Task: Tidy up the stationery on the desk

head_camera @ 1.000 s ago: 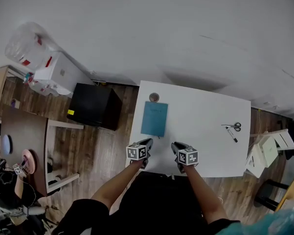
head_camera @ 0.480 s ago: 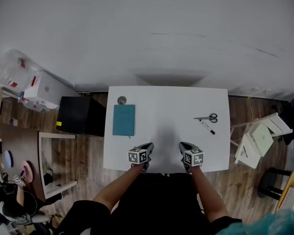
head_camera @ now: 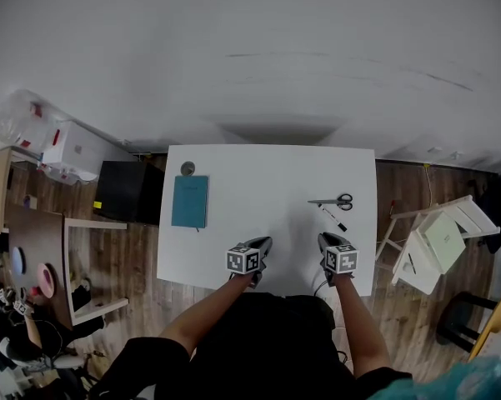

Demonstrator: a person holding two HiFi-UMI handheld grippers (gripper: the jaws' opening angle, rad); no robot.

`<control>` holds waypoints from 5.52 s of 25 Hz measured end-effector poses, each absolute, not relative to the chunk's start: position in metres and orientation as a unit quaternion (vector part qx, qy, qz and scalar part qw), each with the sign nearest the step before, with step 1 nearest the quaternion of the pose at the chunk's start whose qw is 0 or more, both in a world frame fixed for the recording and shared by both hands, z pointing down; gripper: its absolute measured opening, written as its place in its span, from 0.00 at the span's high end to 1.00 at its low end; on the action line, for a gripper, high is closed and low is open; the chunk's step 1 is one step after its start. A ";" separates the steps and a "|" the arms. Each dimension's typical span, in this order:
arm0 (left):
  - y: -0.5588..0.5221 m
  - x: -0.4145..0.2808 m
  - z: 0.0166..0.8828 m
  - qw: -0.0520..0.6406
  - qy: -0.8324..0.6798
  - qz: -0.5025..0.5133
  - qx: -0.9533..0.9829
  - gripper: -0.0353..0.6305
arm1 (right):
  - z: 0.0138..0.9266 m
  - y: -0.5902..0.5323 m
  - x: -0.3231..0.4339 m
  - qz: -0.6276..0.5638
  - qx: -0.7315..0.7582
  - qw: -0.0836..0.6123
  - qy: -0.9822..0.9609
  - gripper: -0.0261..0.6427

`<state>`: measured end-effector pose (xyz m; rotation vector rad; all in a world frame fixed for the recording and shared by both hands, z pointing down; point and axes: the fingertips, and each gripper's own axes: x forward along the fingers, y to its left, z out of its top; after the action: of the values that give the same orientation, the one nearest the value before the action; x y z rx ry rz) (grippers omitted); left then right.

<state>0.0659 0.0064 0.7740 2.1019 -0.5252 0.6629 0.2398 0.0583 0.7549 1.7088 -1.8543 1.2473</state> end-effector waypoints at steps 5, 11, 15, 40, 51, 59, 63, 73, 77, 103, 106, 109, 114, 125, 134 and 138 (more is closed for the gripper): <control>0.020 0.093 0.766 0.428 -0.186 0.244 0.850 0.92 | 0.768 0.062 0.289 0.433 0.629 0.164 -0.624 0.89; 0.008 0.122 0.764 0.371 -0.168 0.286 0.867 0.92 | 0.780 0.066 0.315 0.422 0.640 0.184 -0.615 0.84; -0.013 0.157 0.766 0.345 -0.146 0.314 0.872 0.92 | 0.792 0.071 0.326 0.425 0.644 0.190 -0.607 0.78; -0.022 0.297 0.810 0.282 -0.034 0.400 0.872 0.83 | 0.812 0.093 0.344 0.466 0.665 0.143 -0.565 0.79; 0.005 0.277 0.807 0.227 0.009 0.431 0.873 0.83 | 0.814 0.094 0.346 0.477 0.654 0.145 -0.569 0.81; -0.018 0.293 0.809 0.229 -0.005 0.423 0.877 0.83 | 0.814 0.094 0.344 0.481 0.651 0.143 -0.569 0.81; -0.013 0.292 0.811 0.191 0.006 0.428 0.883 0.81 | 0.812 0.093 0.345 0.483 0.649 0.140 -0.571 0.81; 0.034 0.264 0.796 0.198 0.059 0.426 0.881 0.81 | 0.814 0.093 0.347 0.494 0.643 0.147 -0.567 0.81; 0.015 0.257 0.799 0.217 0.014 0.412 0.885 0.81 | 0.814 0.094 0.346 0.493 0.642 0.147 -0.568 0.81; 0.081 0.224 0.803 0.288 0.064 0.437 0.850 0.75 | 0.806 0.048 0.351 0.480 0.636 0.159 -0.584 0.81; 0.106 0.226 0.801 0.307 0.079 0.427 0.847 0.75 | 0.808 0.028 0.329 0.479 0.610 0.166 -0.609 0.81; 0.116 0.233 0.800 0.328 0.077 0.415 0.845 0.75 | 0.806 0.012 0.308 0.470 0.597 0.180 -0.625 0.81; 0.113 0.230 0.805 0.347 0.060 0.406 0.843 0.75 | 0.806 -0.002 0.284 0.461 0.589 0.186 -0.637 0.81; 0.079 0.186 0.771 0.426 0.010 0.307 0.851 0.75 | 0.790 0.022 0.269 0.499 0.625 0.119 -0.588 0.81; 0.038 0.096 0.772 0.468 -0.081 0.272 0.837 0.75 | 0.811 0.029 0.254 0.510 0.671 0.150 -0.517 0.81; 0.022 0.069 0.763 0.466 -0.080 0.259 0.842 0.75 | 0.815 0.022 0.249 0.526 0.674 0.147 -0.497 0.82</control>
<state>0.0694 0.0223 0.7635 2.0670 -0.1976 0.6359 0.2491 0.0216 0.8145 1.9389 -1.4304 1.5141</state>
